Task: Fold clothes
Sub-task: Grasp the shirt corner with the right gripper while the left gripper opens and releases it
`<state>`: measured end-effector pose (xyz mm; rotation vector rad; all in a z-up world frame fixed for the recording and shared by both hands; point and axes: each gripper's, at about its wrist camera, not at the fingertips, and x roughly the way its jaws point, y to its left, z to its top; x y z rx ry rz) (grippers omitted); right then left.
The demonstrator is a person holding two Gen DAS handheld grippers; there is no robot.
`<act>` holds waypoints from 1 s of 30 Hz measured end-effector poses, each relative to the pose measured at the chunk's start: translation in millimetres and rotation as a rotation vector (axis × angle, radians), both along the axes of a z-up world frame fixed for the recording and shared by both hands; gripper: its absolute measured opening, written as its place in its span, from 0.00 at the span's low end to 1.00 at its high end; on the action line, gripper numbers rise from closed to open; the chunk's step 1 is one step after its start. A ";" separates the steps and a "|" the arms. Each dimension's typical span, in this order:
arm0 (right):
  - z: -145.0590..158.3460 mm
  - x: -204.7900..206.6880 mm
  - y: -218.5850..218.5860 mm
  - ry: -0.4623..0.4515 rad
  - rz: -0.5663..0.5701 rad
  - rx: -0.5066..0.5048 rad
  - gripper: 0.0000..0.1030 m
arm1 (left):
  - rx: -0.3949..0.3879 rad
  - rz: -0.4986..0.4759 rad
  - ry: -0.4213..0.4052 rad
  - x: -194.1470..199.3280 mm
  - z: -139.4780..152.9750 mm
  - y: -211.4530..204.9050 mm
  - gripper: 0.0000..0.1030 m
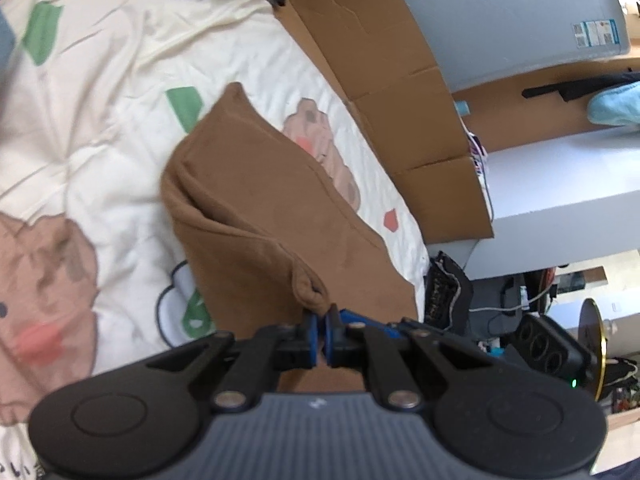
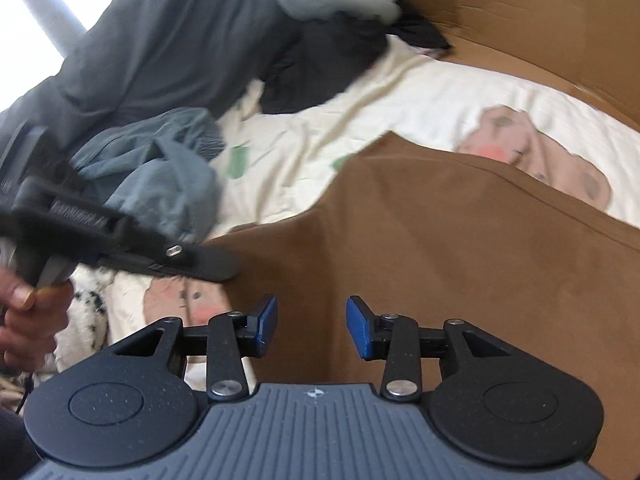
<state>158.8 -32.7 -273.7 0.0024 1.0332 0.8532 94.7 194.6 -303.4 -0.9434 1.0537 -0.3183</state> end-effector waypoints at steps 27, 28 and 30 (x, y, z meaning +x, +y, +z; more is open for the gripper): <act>-3.8 -9.6 42.8 -0.244 0.069 -0.115 0.05 | -0.046 -0.105 -0.011 22.0 16.4 -16.5 0.21; -4.0 -9.7 41.0 -0.246 0.065 -0.115 0.05 | -0.031 -0.109 -0.012 22.6 17.8 -14.0 0.44; -4.1 -9.6 36.8 -0.246 0.052 -0.114 0.05 | -0.008 -0.092 -0.015 23.3 19.6 -3.3 0.64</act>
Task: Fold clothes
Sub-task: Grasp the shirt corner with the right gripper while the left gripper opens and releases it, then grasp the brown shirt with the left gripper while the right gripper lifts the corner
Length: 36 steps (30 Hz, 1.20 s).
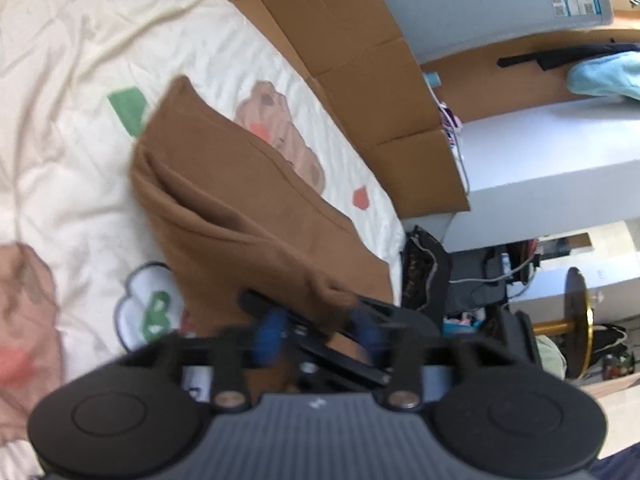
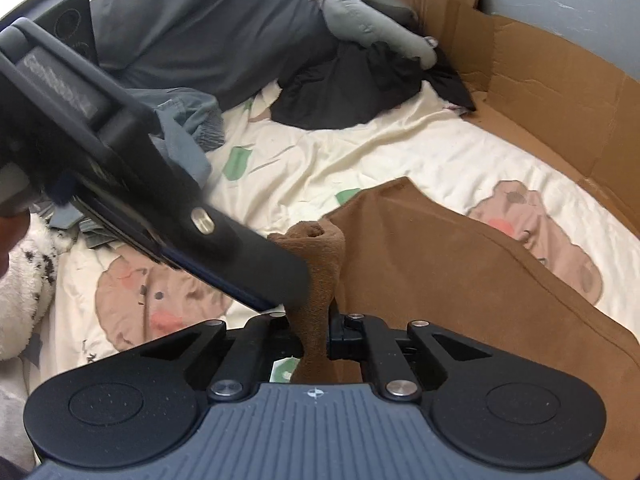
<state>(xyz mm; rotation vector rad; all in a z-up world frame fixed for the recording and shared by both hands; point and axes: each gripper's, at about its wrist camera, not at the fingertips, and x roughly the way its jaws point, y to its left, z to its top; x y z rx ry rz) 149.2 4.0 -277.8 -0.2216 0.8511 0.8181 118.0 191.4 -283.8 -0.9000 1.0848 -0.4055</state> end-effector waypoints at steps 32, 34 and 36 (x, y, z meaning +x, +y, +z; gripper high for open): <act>3.9 -0.9 -21.5 0.076 -0.010 0.122 0.05 | 0.146 0.141 0.227 137.5 -108.6 54.7 0.59; 5.1 -1.0 -22.6 0.077 -0.012 0.126 0.05 | 0.119 0.135 0.233 143.4 -110.8 57.0 0.36; 7.5 -0.9 -24.9 0.074 -0.015 0.133 0.05 | 0.122 0.107 0.241 151.8 -106.8 53.6 0.15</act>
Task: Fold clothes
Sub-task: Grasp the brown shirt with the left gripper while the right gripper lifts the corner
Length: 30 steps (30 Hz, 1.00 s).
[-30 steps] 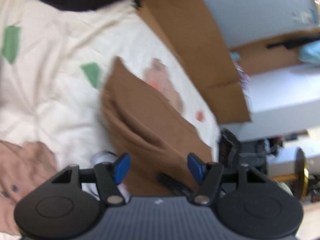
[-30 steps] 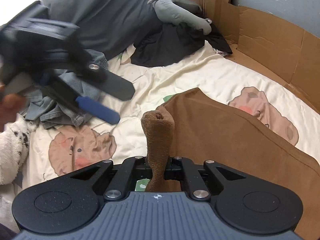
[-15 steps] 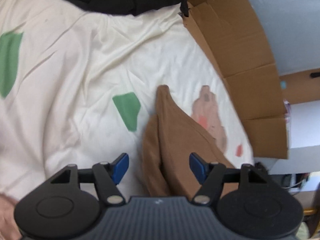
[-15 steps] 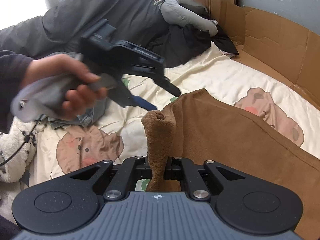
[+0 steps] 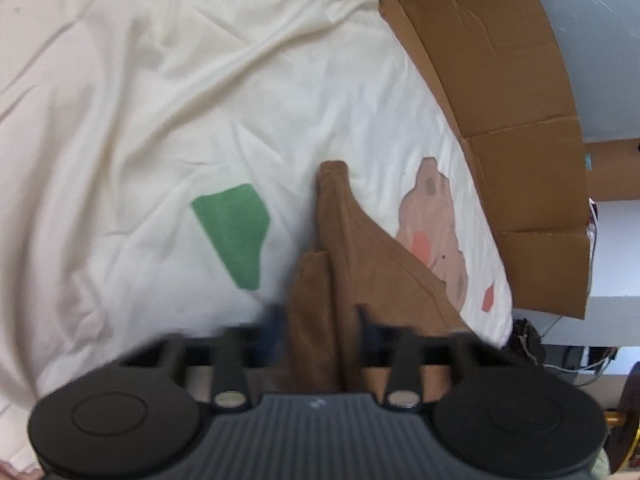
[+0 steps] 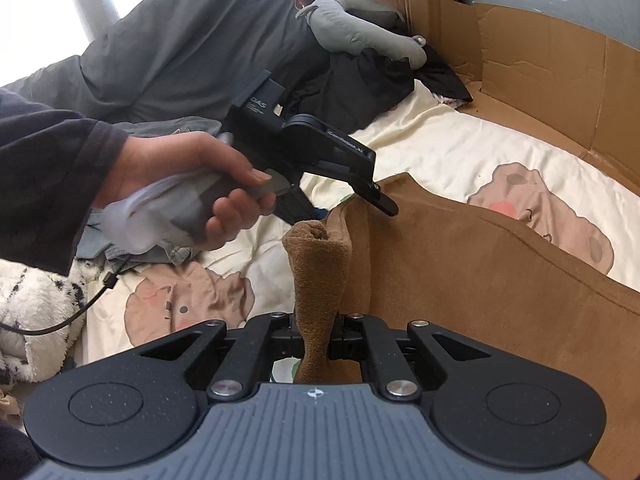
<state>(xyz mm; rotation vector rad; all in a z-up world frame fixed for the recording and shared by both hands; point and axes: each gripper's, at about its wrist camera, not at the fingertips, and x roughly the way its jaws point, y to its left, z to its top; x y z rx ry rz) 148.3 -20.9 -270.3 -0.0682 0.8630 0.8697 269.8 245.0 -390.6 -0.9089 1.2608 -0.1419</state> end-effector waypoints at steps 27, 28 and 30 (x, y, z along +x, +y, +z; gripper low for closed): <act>31.1 -38.5 -175.2 0.048 -0.355 0.231 0.04 | 0.211 -0.367 -0.091 59.4 165.0 -211.2 0.11; 28.9 -41.1 -179.8 0.048 -0.377 0.242 0.04 | 0.226 -0.377 -0.071 62.3 163.6 -220.4 0.11; 23.6 -47.5 -189.3 0.046 -0.425 0.262 0.04 | 0.258 -0.399 -0.043 66.5 161.8 -241.1 0.11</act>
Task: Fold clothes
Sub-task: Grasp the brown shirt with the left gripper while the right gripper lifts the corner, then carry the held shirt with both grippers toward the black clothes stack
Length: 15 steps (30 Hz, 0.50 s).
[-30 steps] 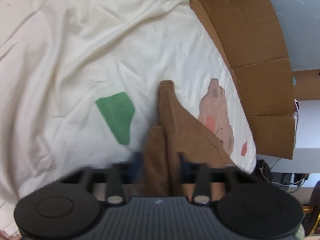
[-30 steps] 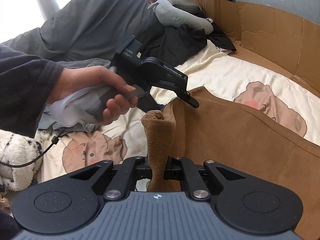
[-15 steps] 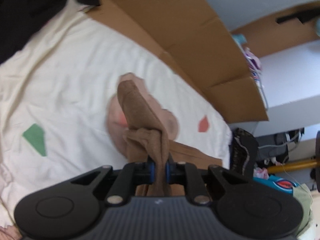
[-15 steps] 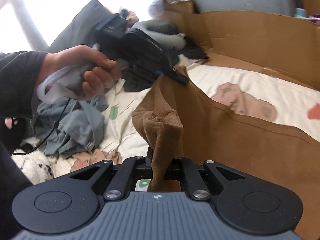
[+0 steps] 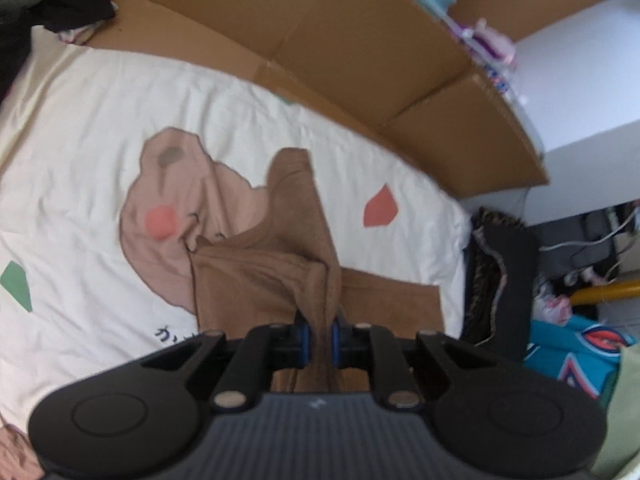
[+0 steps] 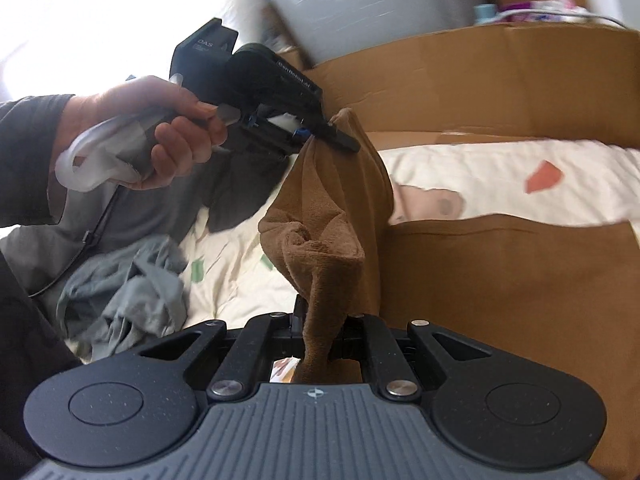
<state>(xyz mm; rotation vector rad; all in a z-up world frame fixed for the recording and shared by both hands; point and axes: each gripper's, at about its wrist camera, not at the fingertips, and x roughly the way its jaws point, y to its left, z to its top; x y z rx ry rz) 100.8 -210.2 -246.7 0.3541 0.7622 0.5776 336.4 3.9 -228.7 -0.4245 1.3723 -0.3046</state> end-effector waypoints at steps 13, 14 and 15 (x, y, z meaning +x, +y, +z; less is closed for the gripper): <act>-37.8 -48.4 -68.7 0.059 -0.323 0.107 0.04 | 0.089 -0.178 0.008 -4.9 -25.1 -130.0 0.11; -40.2 -51.2 -73.8 0.062 -0.339 0.106 0.04 | 0.095 -0.190 0.009 -4.6 -29.2 -138.7 0.11; -43.1 -53.9 -79.3 0.067 -0.355 0.108 0.04 | 0.094 -0.194 0.013 -5.0 -33.8 -146.2 0.11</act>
